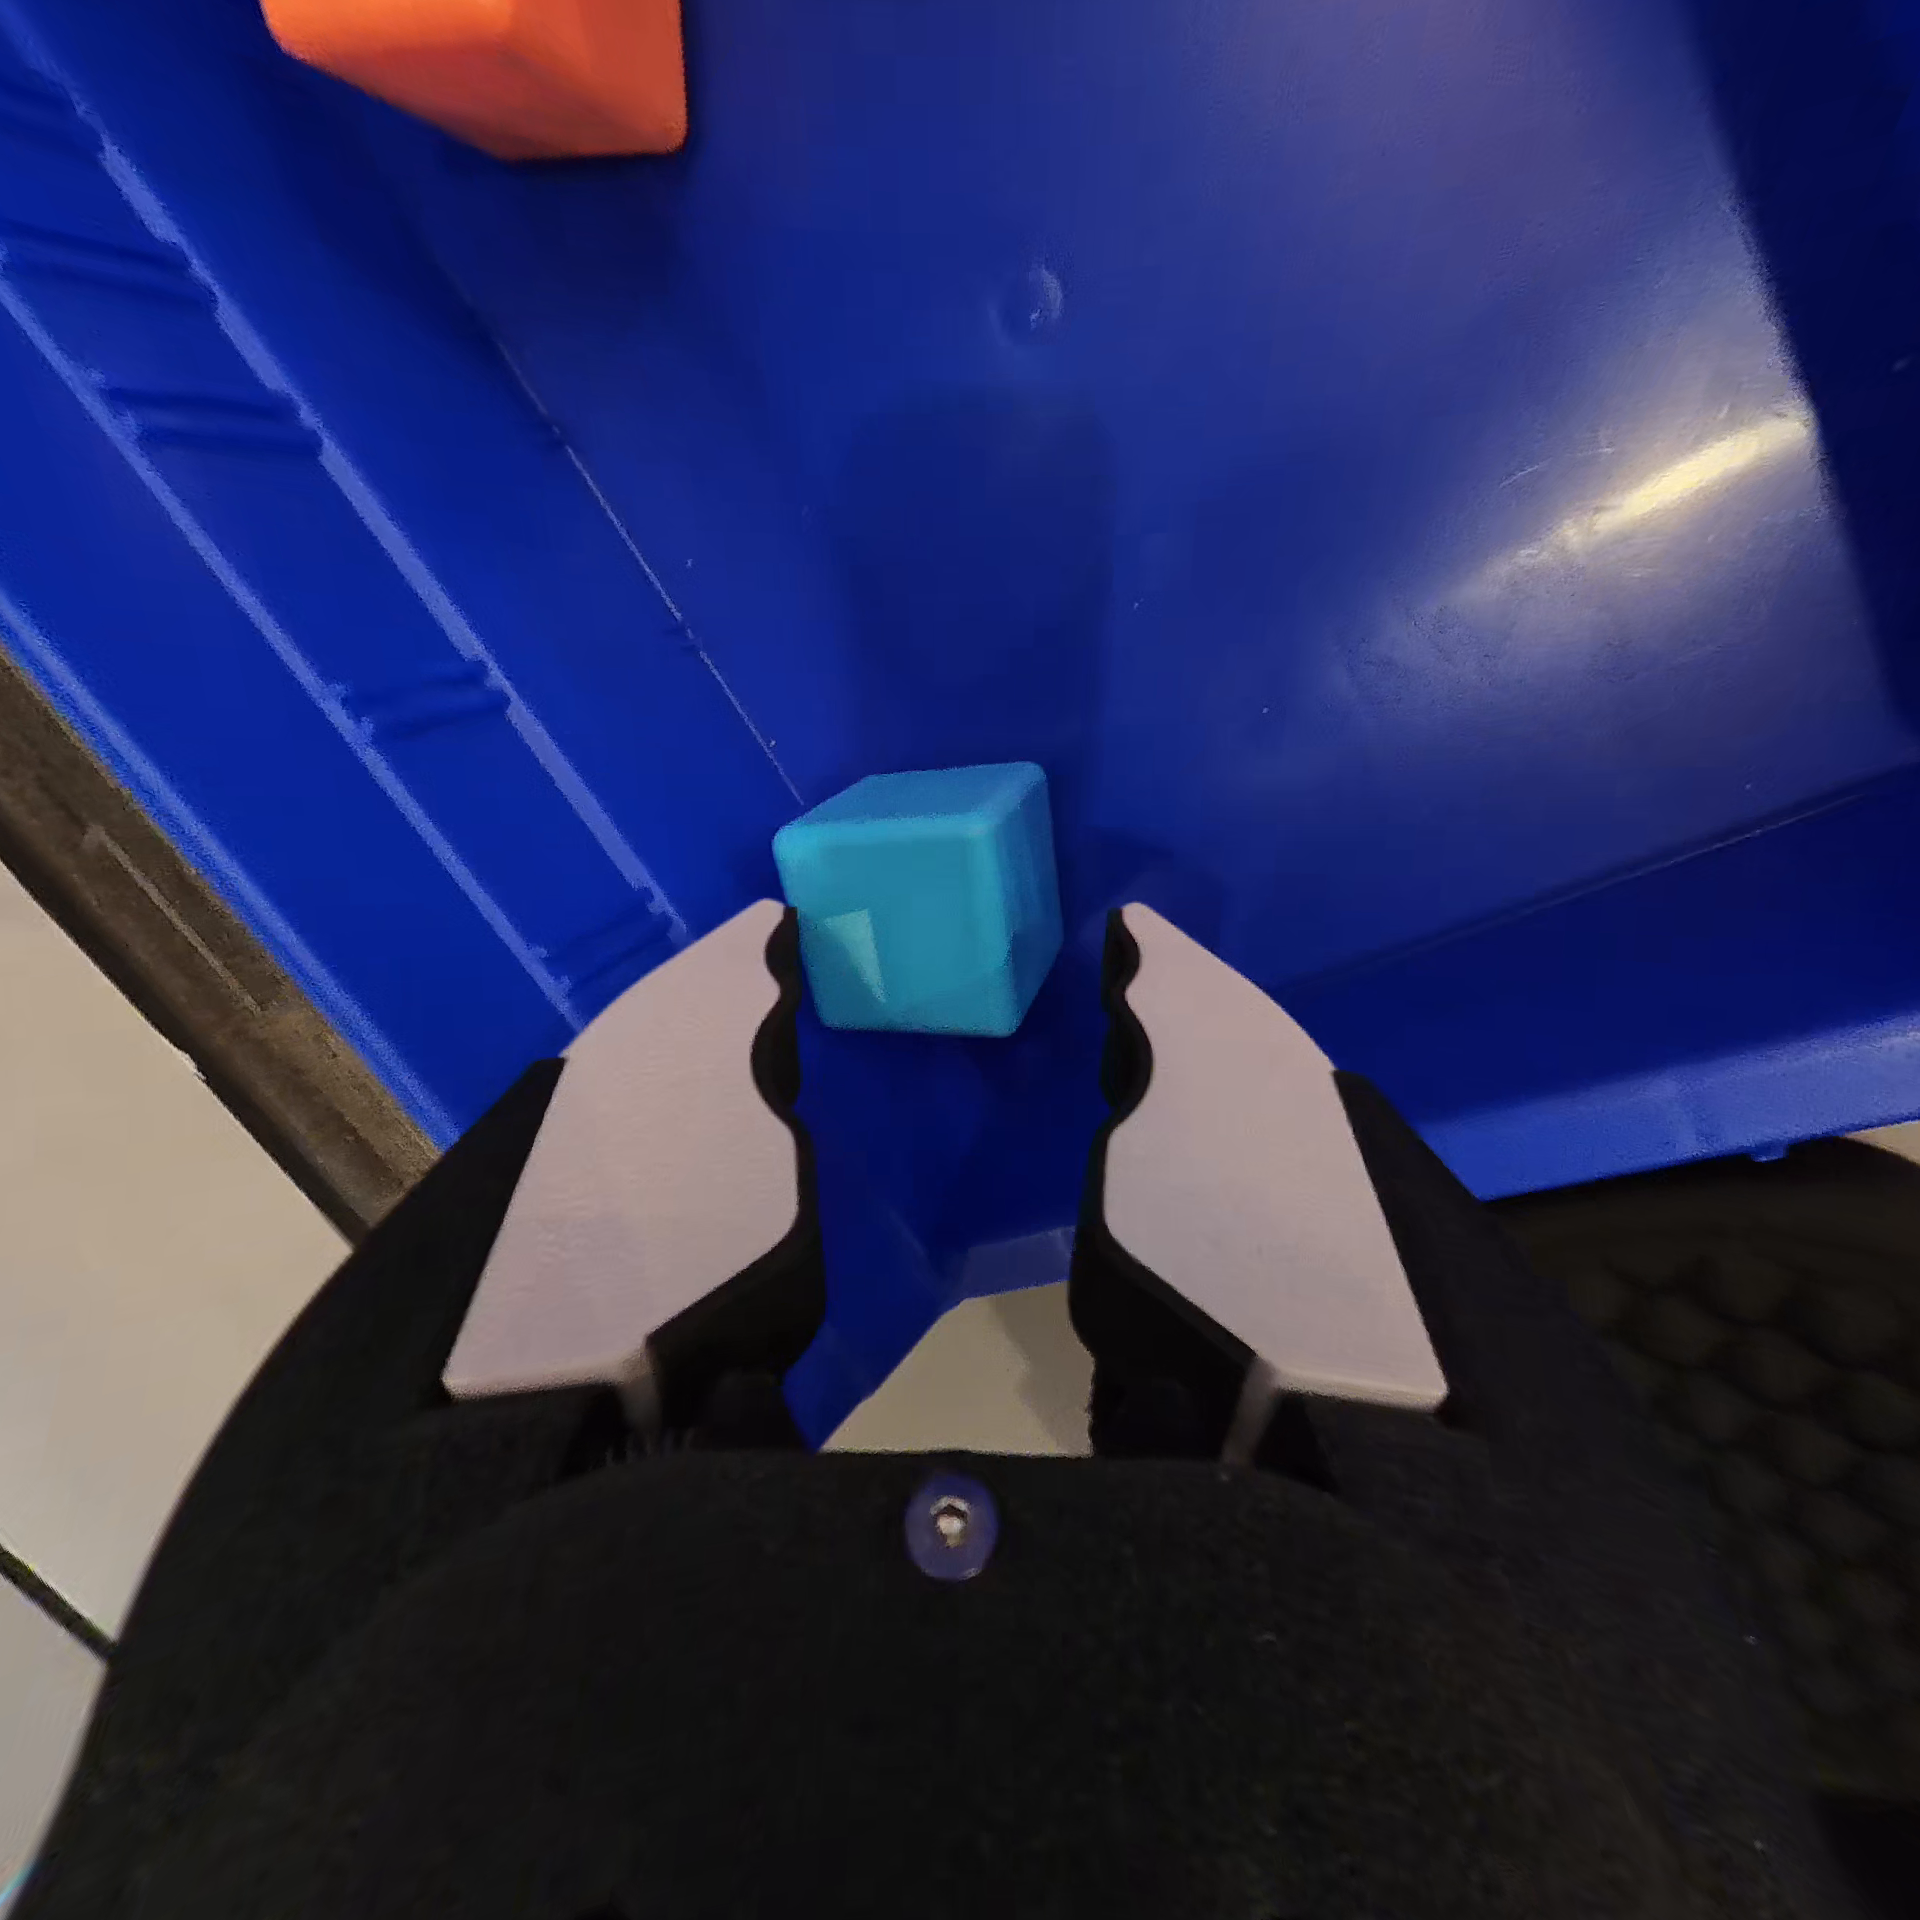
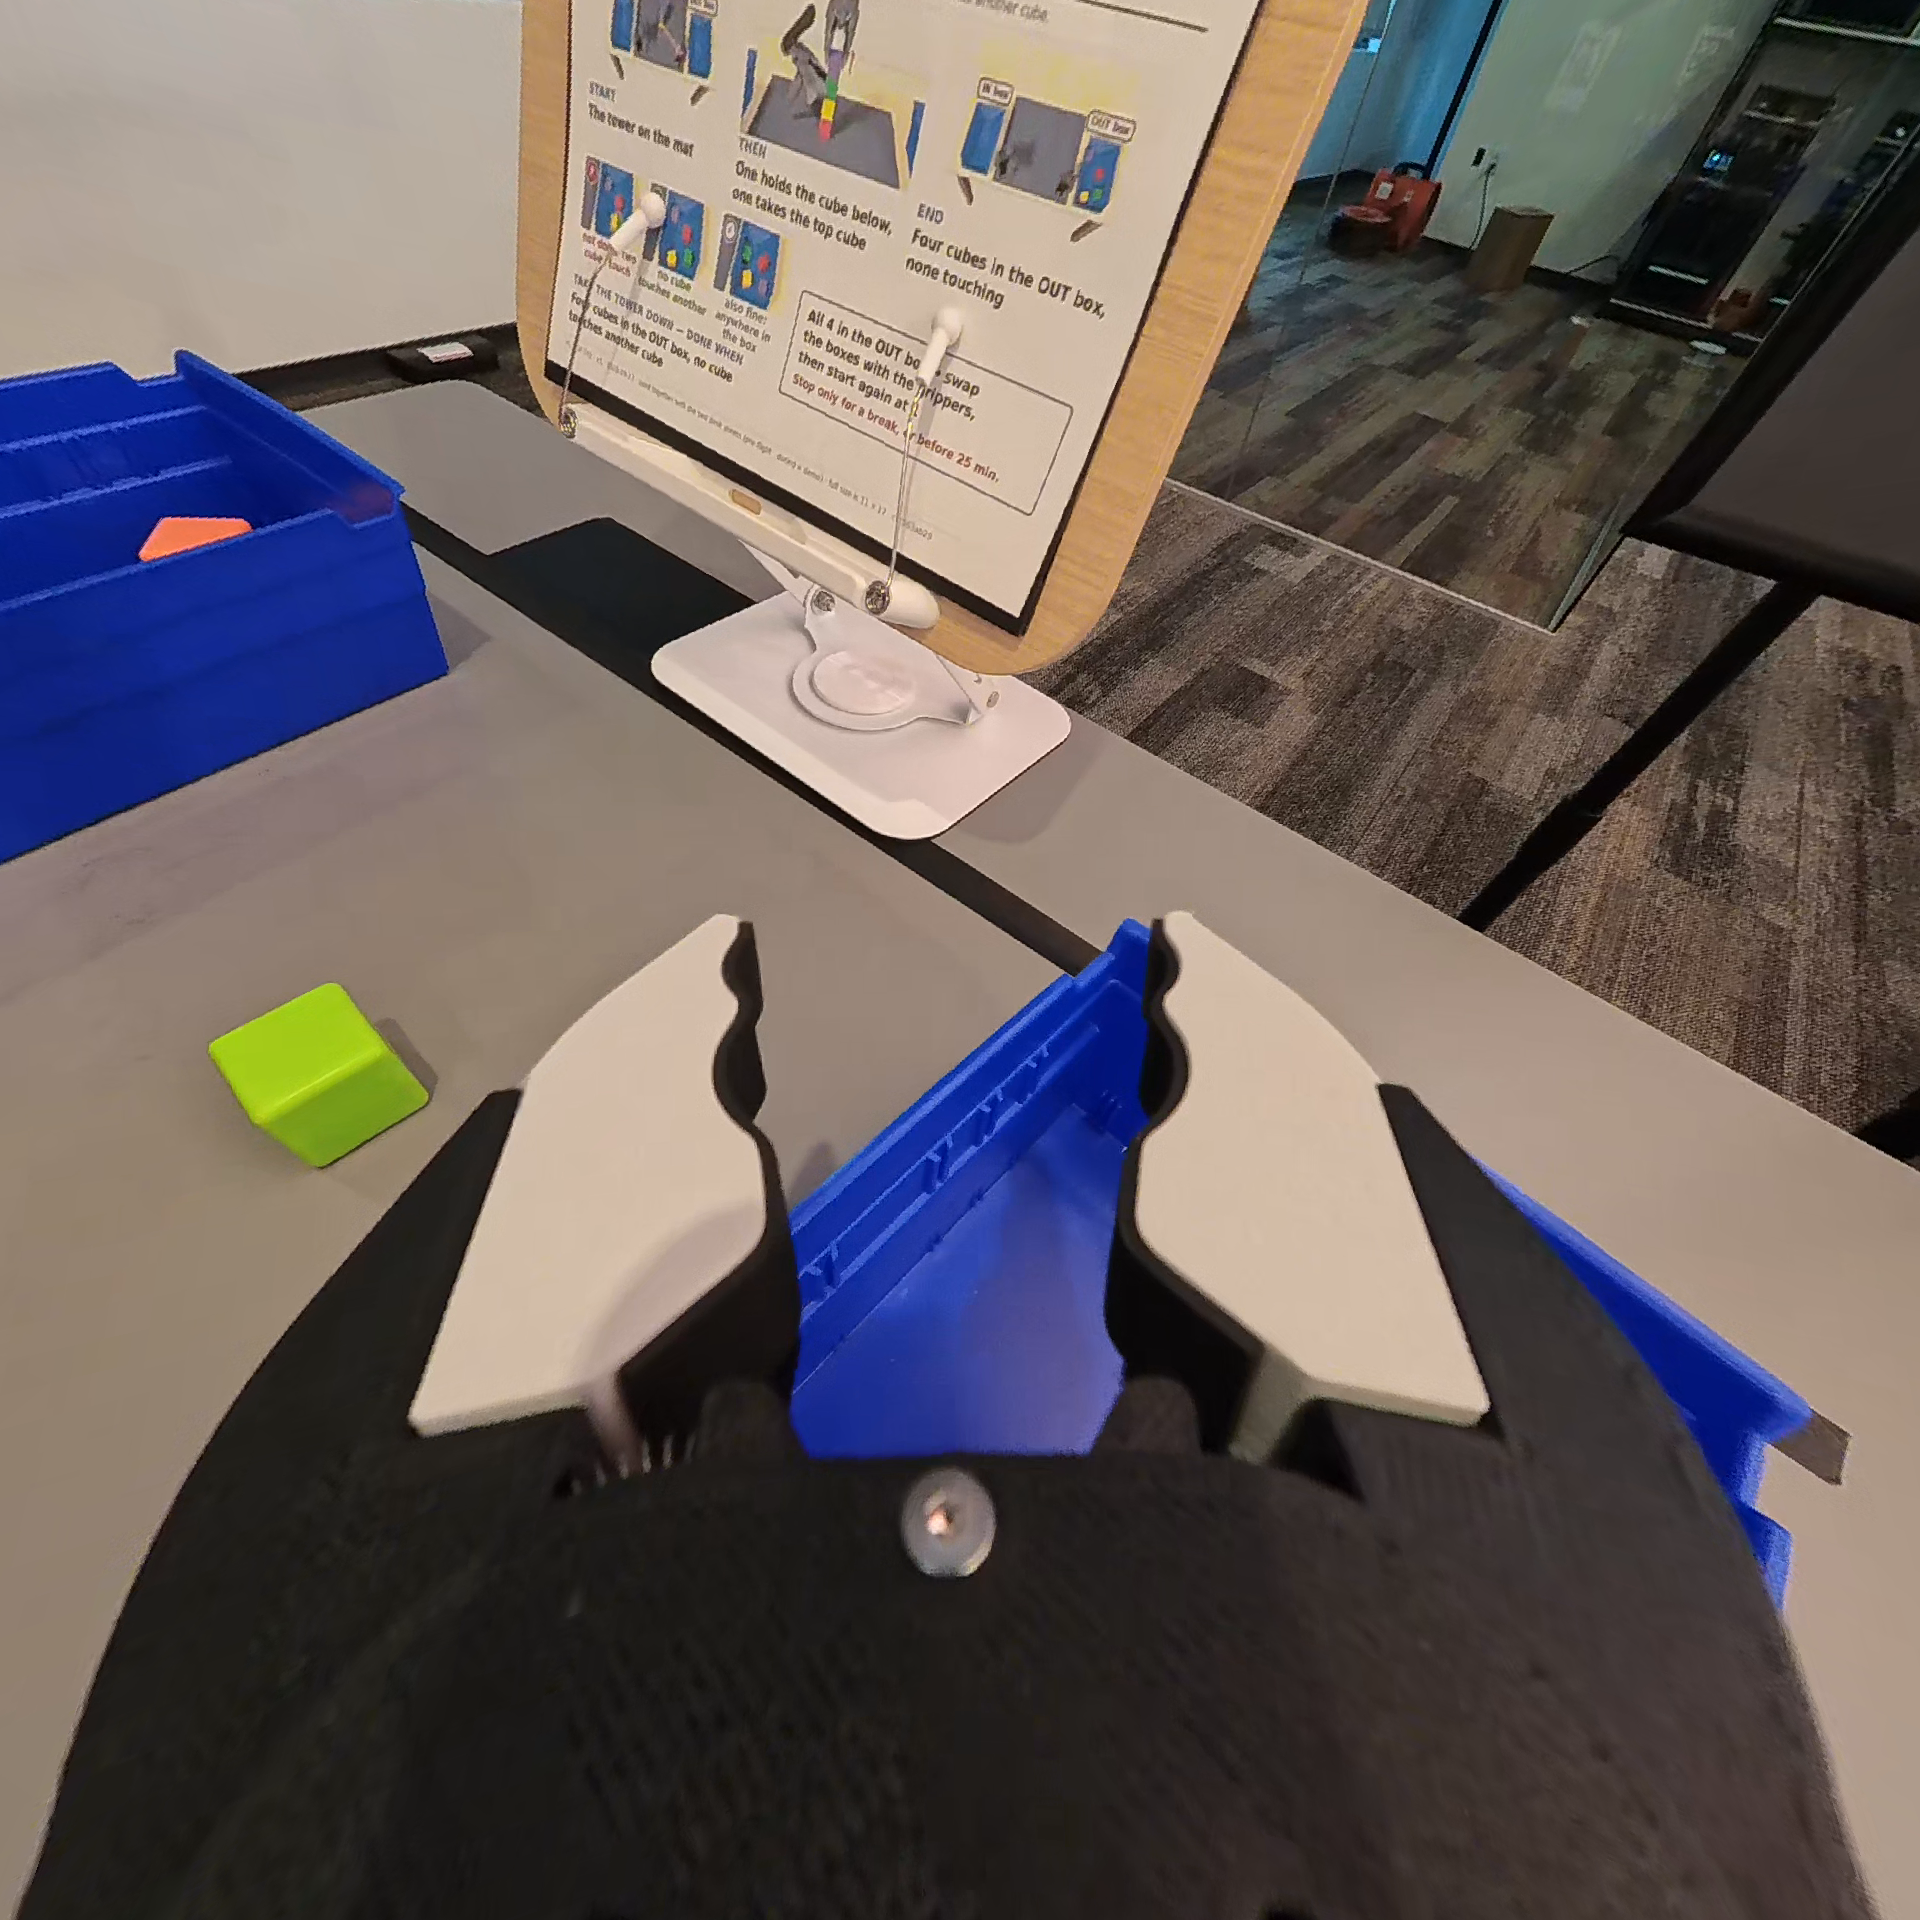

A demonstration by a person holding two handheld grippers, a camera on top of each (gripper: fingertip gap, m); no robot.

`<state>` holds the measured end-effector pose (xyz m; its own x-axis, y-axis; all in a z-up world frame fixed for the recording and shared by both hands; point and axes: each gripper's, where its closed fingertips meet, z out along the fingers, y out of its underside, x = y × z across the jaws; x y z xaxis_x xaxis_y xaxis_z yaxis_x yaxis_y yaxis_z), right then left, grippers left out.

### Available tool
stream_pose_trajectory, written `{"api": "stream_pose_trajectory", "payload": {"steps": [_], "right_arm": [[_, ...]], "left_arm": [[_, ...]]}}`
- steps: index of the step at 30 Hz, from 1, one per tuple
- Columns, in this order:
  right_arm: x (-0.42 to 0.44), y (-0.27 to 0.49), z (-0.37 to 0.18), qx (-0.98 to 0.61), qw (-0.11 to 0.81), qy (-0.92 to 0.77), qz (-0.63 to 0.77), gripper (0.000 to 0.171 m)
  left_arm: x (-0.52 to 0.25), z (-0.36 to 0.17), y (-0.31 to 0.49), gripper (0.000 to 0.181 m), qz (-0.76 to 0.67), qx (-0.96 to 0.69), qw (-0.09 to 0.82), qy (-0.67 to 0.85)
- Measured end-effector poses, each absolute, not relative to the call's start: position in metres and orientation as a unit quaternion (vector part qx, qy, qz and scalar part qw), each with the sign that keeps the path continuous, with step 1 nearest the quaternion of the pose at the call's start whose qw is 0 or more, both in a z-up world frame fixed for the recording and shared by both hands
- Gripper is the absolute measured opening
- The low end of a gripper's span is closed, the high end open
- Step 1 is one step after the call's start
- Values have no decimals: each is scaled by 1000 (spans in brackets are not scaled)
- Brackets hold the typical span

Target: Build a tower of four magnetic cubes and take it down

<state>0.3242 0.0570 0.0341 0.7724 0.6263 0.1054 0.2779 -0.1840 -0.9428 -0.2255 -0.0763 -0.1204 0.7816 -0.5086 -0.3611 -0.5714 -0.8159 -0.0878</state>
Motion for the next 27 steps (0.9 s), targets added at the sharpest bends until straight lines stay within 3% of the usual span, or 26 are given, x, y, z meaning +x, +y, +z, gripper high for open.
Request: {"api": "stream_pose_trajectory", "payload": {"steps": [4, 17, 23, 27], "right_arm": [[323, 57, 30, -758, 556, -305, 154, 72], [320, 59, 22, -767, 540, -314, 147, 72], [316, 59, 17, -772, 528, -325, 140, 72], [312, 59, 13, -774, 521, -333, 137, 72]], "left_arm": [[-229, -124, -71, 63, 166, -939, 80, 291], [-214, -118, -77, 58, 143, -932, 102, 317], [-228, -130, -81, 65, 141, -944, 52, 292], [-226, -132, -80, 50, 155, -941, 44, 298]]}}
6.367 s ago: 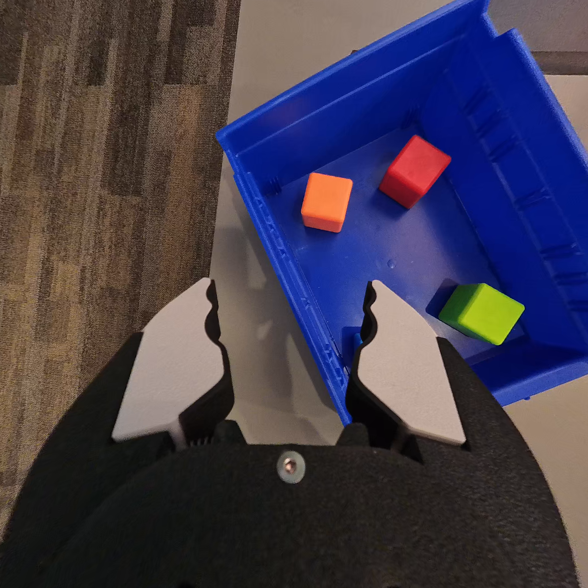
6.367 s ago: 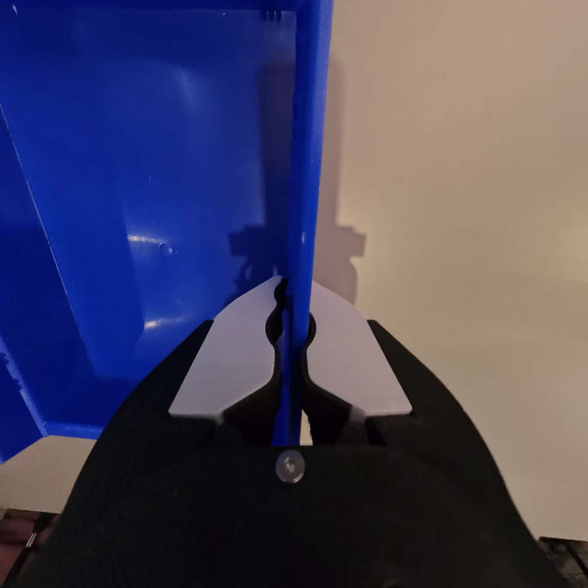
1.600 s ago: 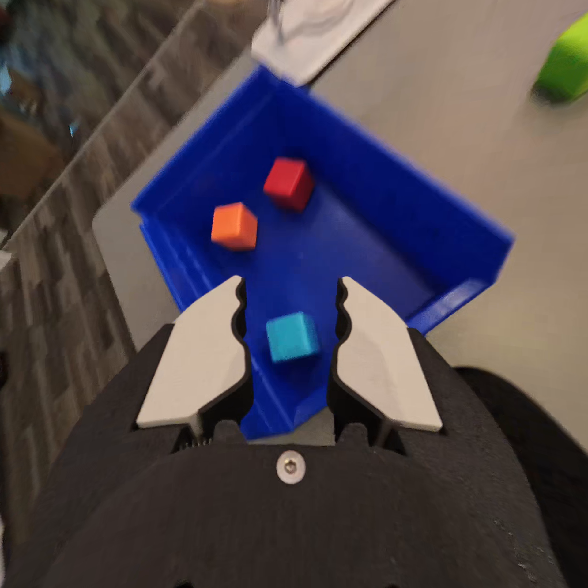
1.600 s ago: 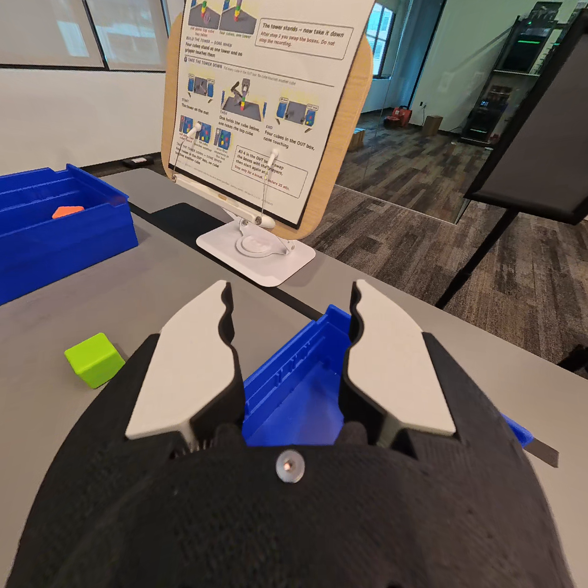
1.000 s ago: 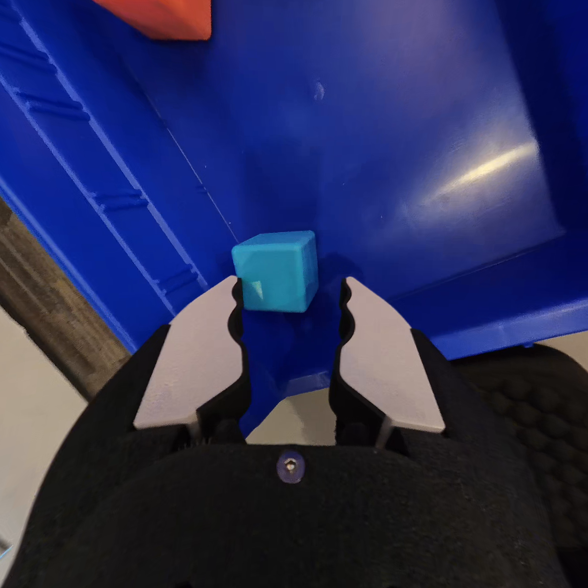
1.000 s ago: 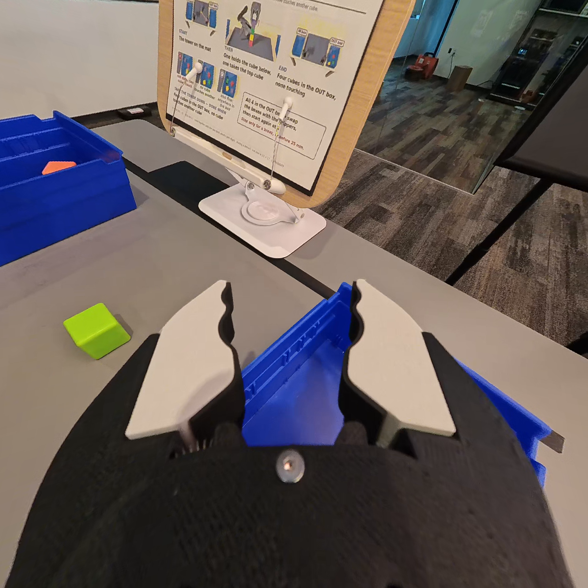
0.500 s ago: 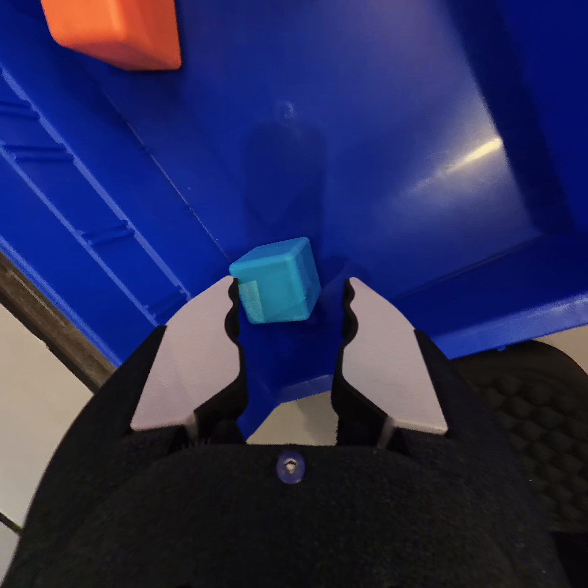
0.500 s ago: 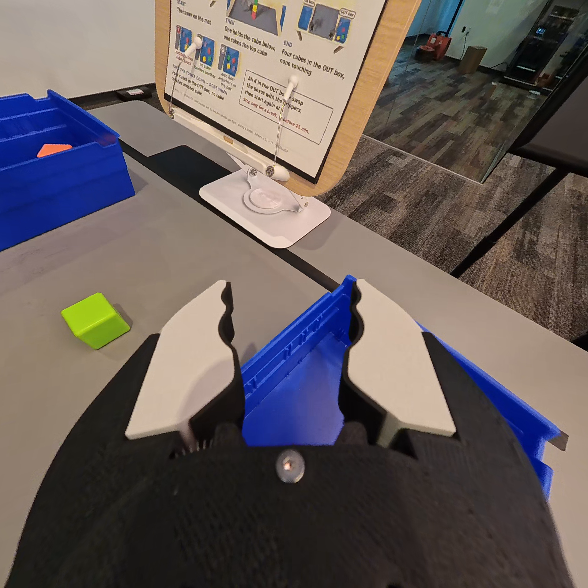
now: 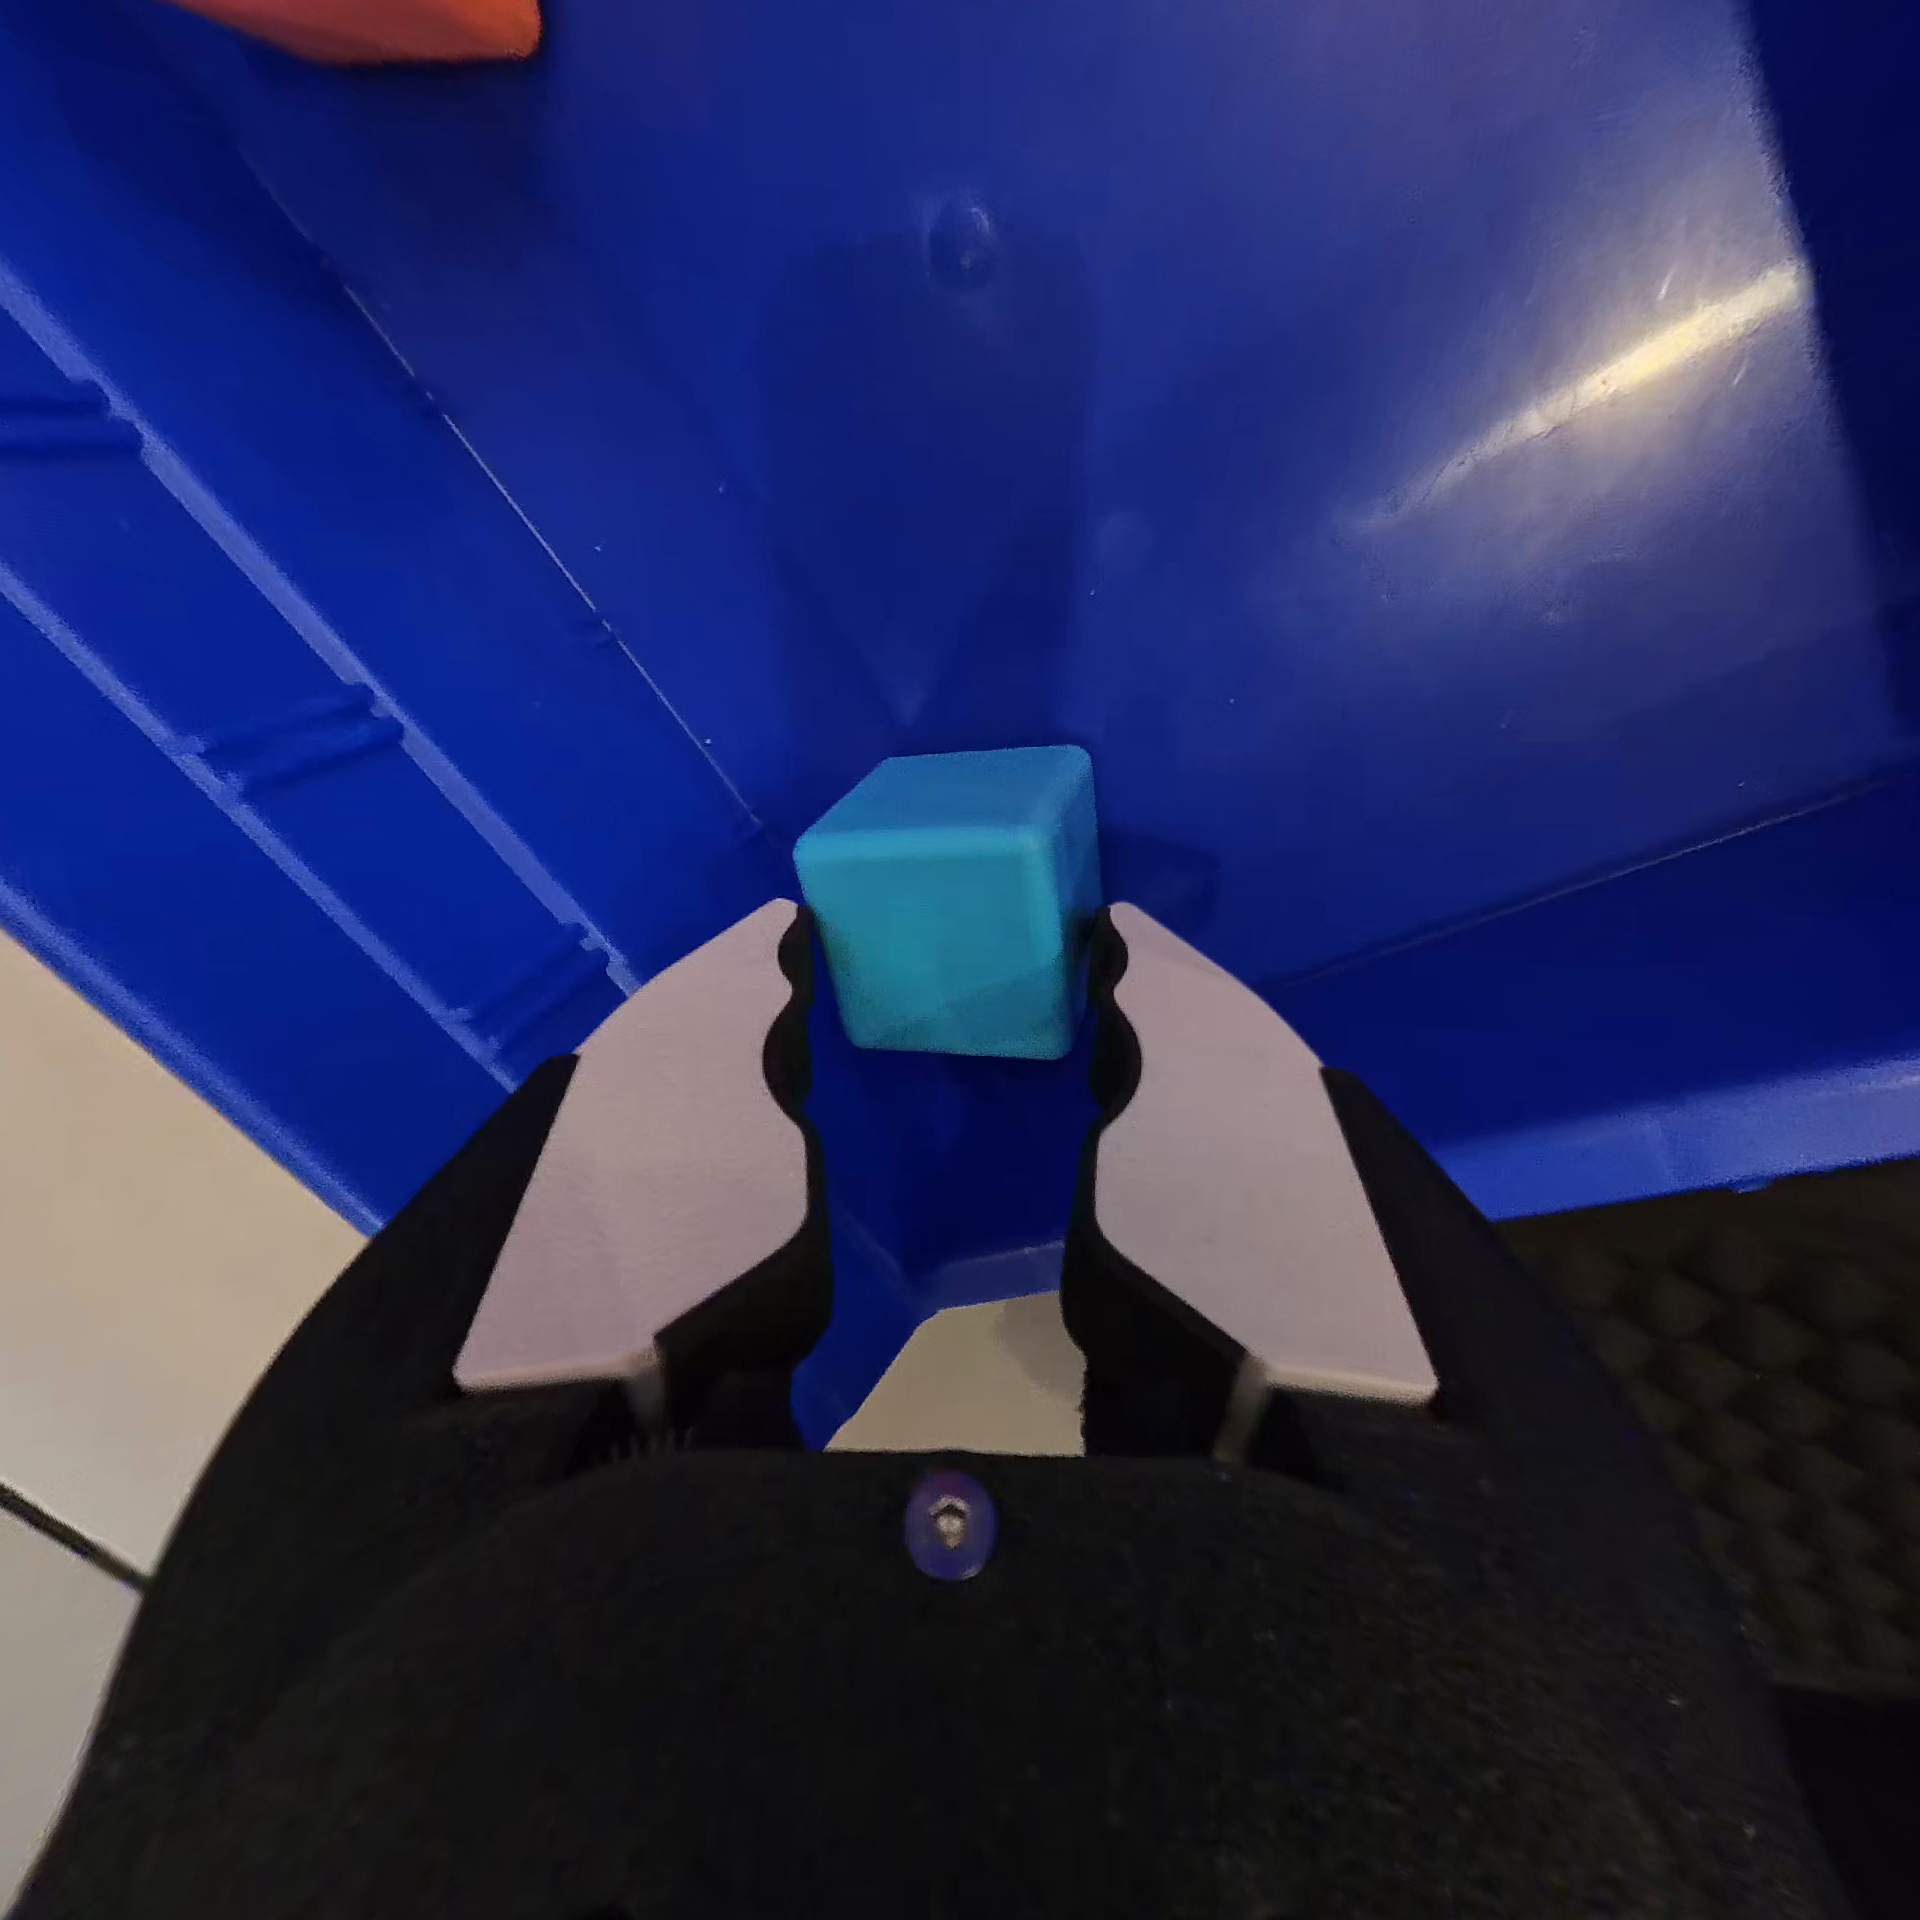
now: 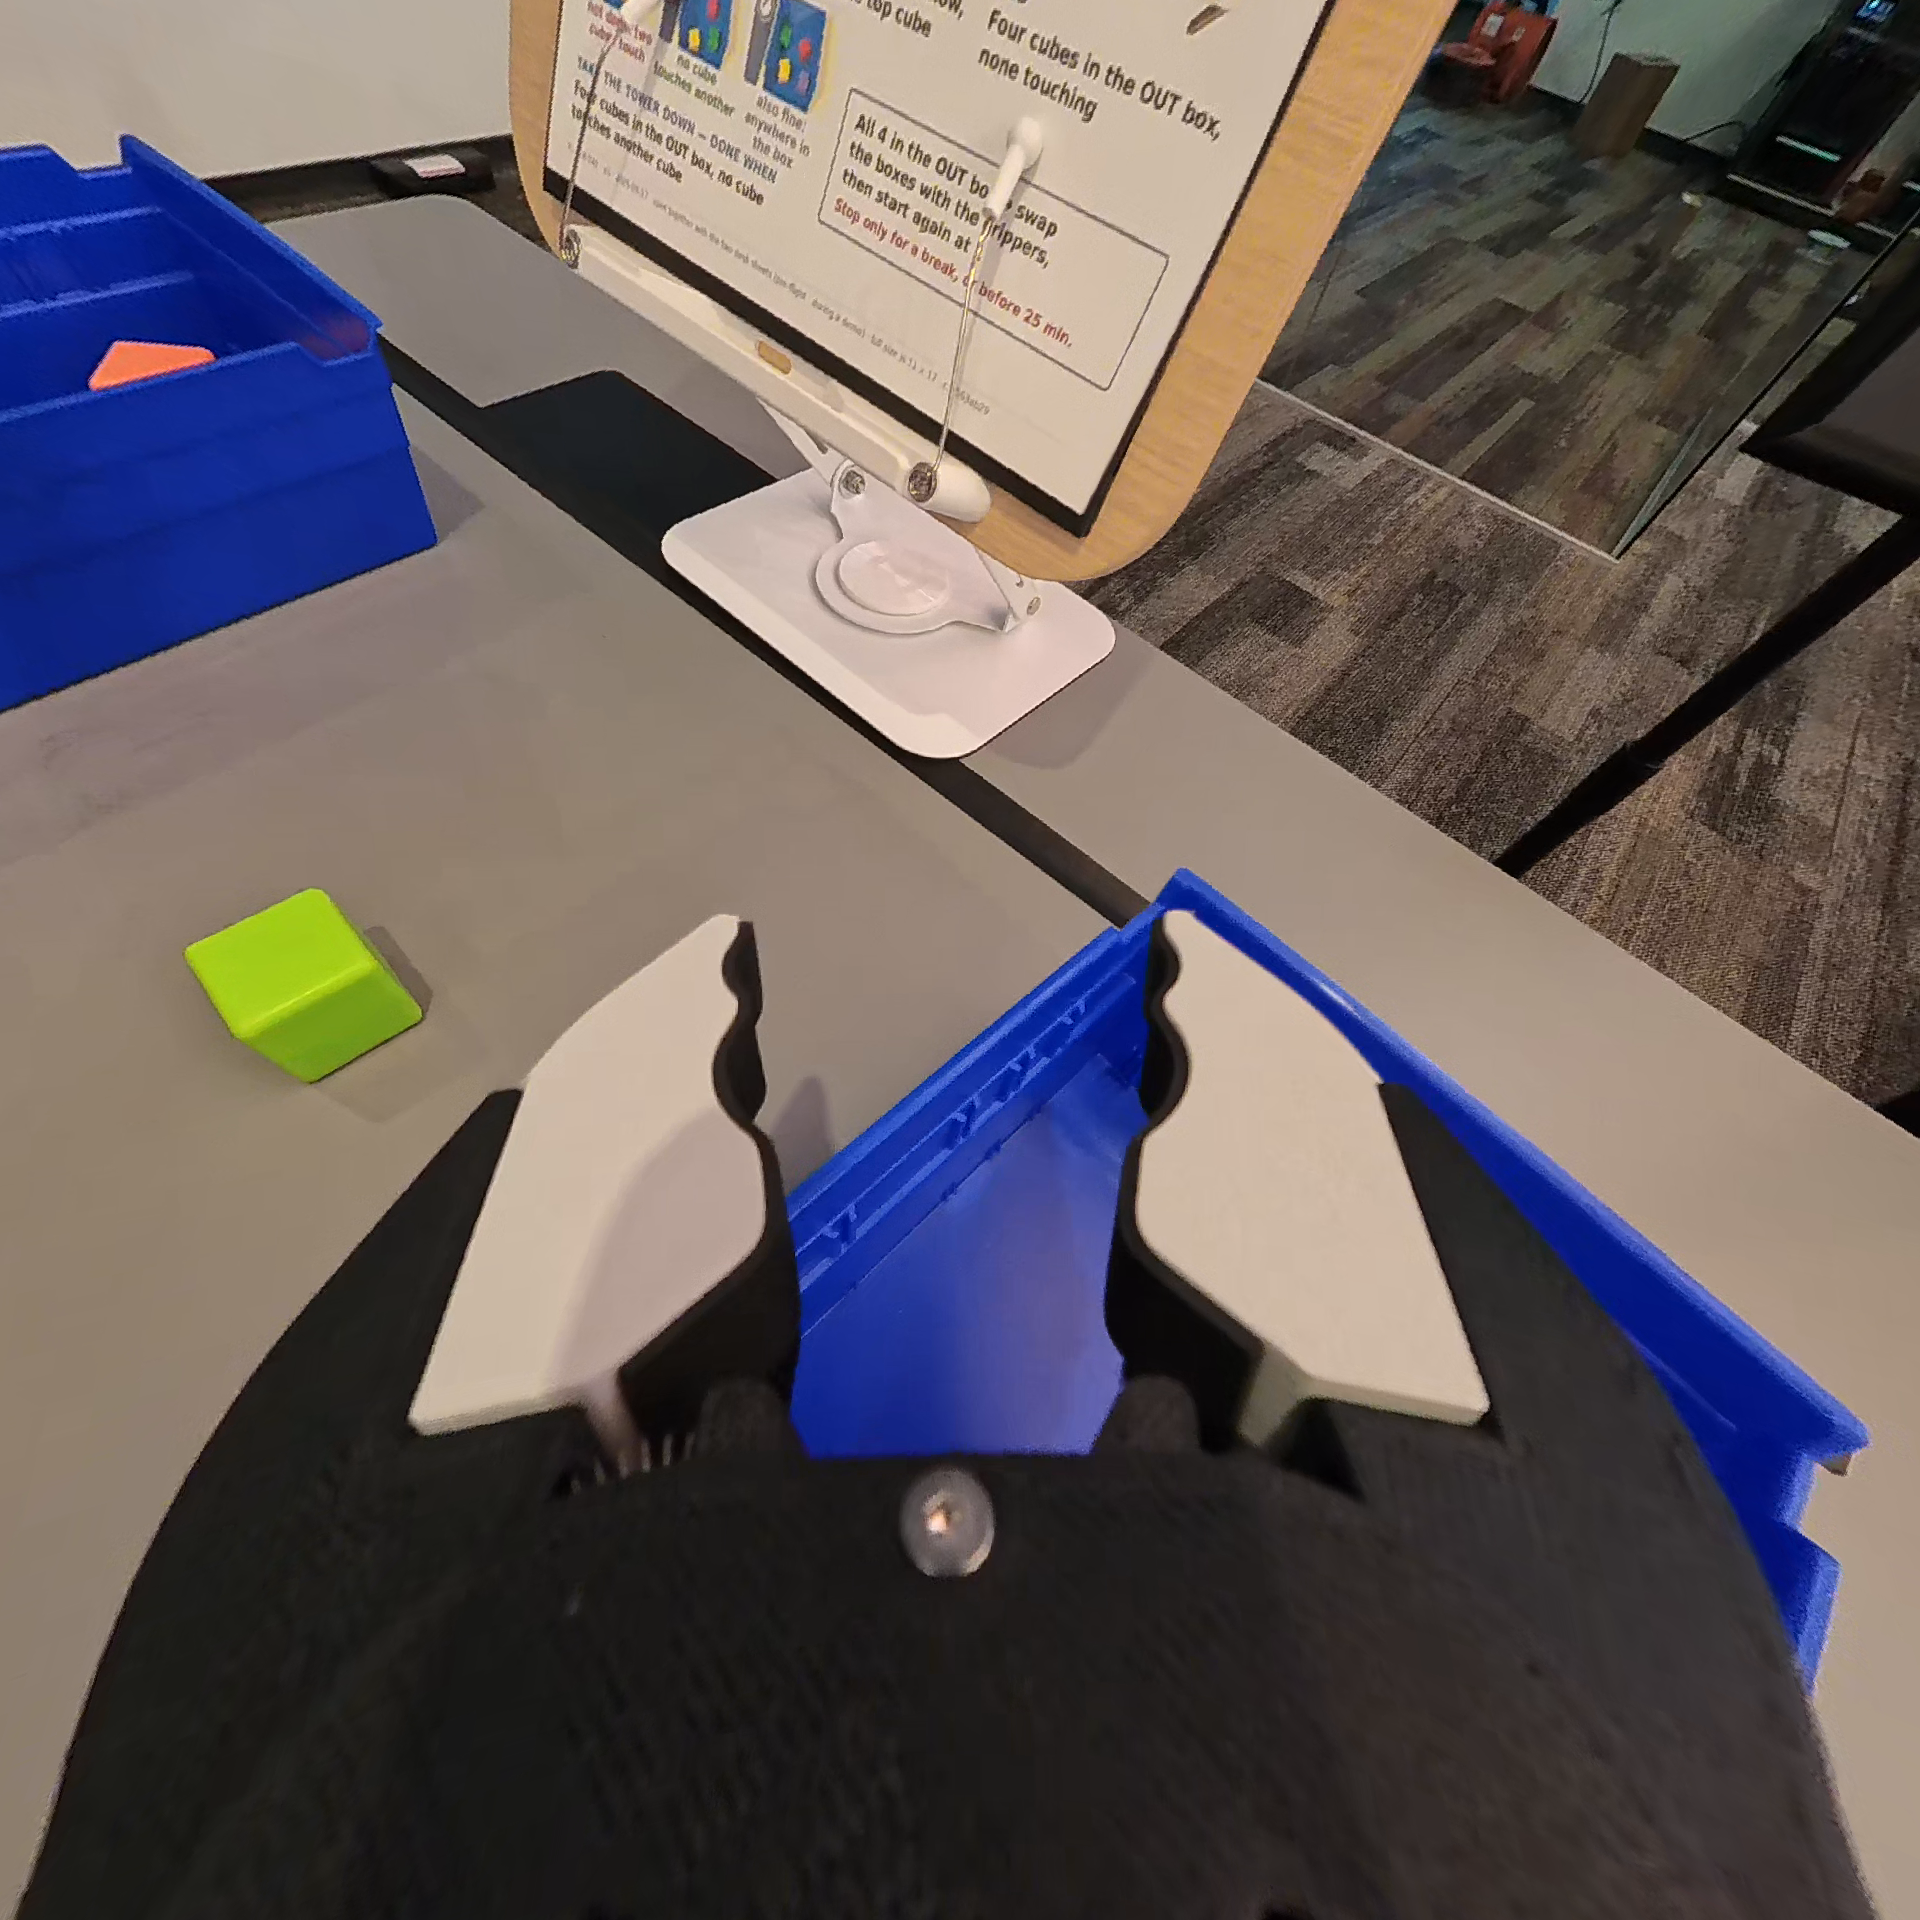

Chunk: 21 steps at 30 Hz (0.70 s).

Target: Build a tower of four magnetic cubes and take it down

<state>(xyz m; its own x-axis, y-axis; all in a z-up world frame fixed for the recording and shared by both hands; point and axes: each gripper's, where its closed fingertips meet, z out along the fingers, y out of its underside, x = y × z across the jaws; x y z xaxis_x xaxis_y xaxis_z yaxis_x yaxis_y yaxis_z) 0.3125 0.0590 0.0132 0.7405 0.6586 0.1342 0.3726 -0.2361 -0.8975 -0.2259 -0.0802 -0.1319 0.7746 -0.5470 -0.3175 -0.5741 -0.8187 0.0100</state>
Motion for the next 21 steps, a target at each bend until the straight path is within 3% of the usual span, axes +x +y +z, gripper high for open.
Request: {"api": "stream_pose_trajectory", "payload": {"steps": [7, 13, 18, 21], "right_arm": [[311, 60, 8, -778, 511, -341, 133, 72], [313, 60, 10, -777, 514, -340, 131, 71], [317, 60, 10, -779, 514, -337, 126, 71], [317, 58, 12, -777, 516, -339, 127, 71]], "left_arm": [[-213, -122, -74, 49, 149, -933, 63, 321], [-186, -56, -60, 49, 159, -916, 137, 341], [-90, 19, -53, 49, 117, -858, 240, 439], [-14, 29, -57, 49, 83, -788, 269, 547]]}}
